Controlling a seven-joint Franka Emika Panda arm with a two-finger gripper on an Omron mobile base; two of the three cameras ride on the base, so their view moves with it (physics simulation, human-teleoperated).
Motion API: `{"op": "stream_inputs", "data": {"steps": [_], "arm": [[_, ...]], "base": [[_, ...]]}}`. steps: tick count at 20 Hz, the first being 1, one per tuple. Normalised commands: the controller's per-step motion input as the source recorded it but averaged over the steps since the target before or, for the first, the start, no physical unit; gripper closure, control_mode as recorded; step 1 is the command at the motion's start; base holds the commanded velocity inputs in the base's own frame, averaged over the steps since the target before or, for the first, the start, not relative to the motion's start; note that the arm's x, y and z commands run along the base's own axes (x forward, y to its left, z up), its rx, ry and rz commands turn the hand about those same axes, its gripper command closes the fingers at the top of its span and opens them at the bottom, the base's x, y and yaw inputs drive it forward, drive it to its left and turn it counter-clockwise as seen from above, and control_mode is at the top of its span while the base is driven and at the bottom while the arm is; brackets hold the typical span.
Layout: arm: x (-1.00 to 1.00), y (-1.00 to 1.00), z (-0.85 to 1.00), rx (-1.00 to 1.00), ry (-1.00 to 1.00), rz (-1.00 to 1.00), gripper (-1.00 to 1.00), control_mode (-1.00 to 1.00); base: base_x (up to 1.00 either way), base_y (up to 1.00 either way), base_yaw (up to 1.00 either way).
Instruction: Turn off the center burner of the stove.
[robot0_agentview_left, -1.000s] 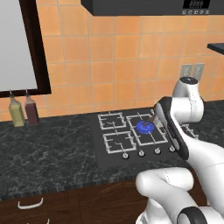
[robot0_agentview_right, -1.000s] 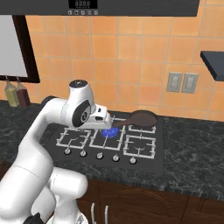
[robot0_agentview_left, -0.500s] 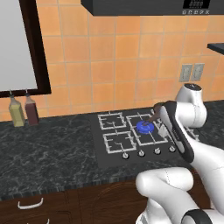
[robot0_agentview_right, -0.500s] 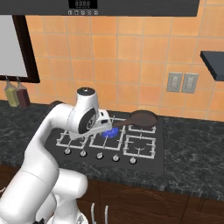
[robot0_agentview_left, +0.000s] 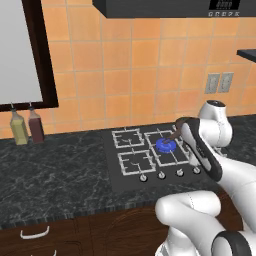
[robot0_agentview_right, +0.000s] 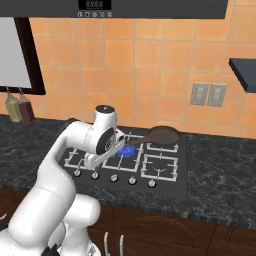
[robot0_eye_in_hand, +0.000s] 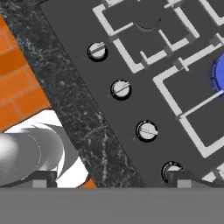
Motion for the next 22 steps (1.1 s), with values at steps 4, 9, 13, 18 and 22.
{"op": "stream_inputs", "data": {"steps": [4, 9, 13, 18, 22], "arm": [[0.04, 0.0, -0.25, -0.02, 0.0, 0.5, -1.0, -1.0], [0.0, -0.08, -0.23, -0.12, 0.0, 0.4, -1.0, -1.0], [-0.01, 0.0, -0.14, -0.1, 0.0, 0.17, -1.0, -1.0], [0.0, 0.0, -0.09, 0.0, 0.0, 0.21, -1.0, -1.0], [0.0, 0.0, -0.14, 0.0, 0.0, 0.23, -1.0, -1.0]], "base": [[0.0, 0.0, 0.0], [0.0, 0.0, 0.0], [0.0, 0.0, 0.0], [0.0, 0.0, 0.0], [0.0, 0.0, 0.0]]}}
